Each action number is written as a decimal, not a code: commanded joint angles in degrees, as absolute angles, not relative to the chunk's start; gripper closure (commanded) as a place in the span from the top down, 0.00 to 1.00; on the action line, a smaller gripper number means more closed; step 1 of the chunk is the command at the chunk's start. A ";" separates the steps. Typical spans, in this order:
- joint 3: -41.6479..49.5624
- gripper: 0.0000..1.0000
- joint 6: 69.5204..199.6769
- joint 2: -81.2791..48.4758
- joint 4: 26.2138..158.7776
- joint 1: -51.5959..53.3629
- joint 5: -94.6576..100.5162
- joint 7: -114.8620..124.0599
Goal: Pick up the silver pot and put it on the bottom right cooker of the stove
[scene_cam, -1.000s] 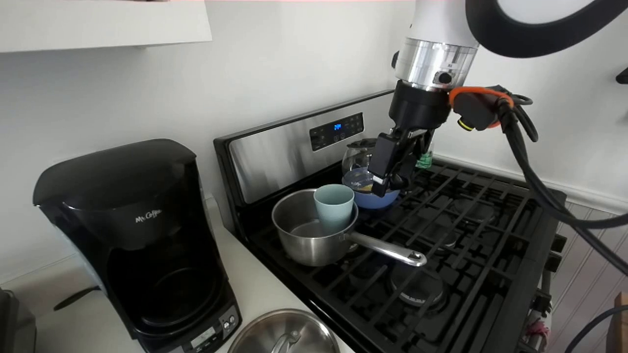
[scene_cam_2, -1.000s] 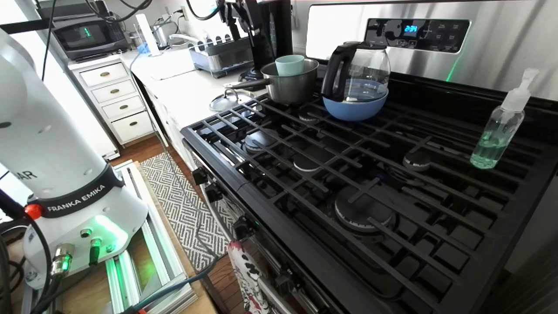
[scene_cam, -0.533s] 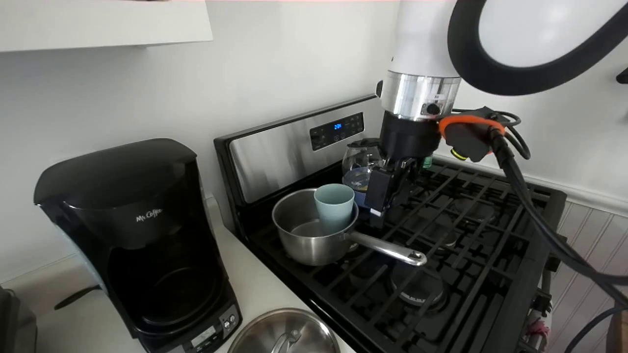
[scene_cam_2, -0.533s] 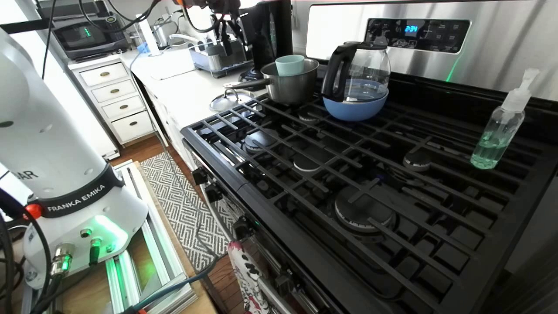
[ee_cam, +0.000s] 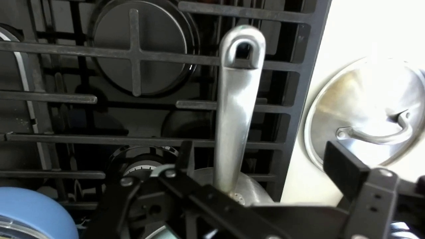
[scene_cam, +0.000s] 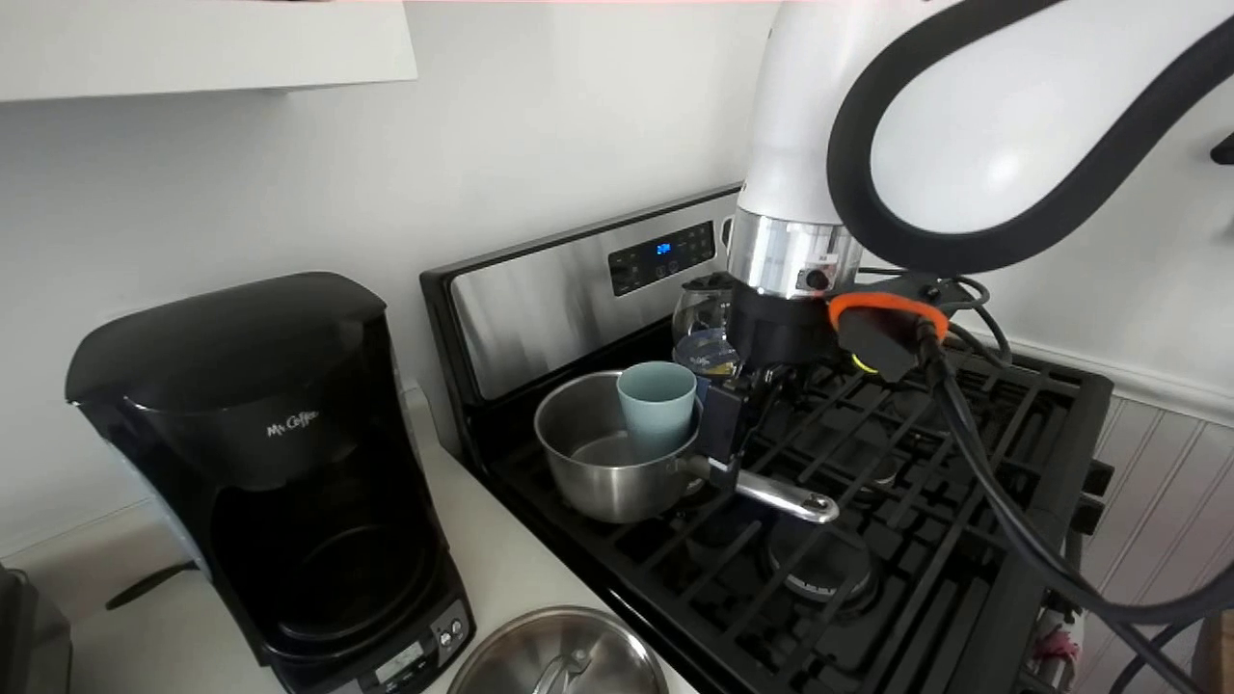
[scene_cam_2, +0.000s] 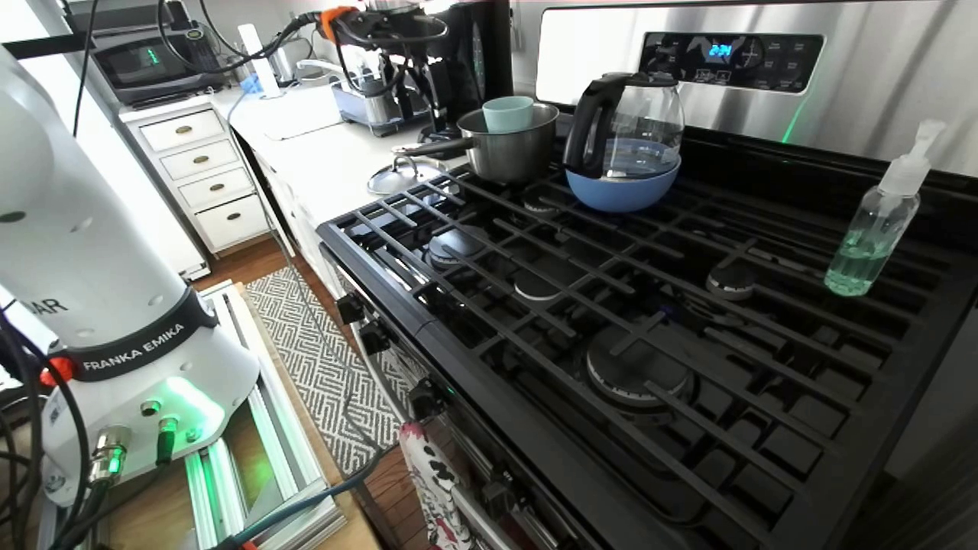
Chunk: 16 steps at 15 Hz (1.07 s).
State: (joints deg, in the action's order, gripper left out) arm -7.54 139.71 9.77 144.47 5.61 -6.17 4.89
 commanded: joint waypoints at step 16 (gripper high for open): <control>-7.02 1.00 152.07 -0.50 146.11 6.64 -11.86 -0.35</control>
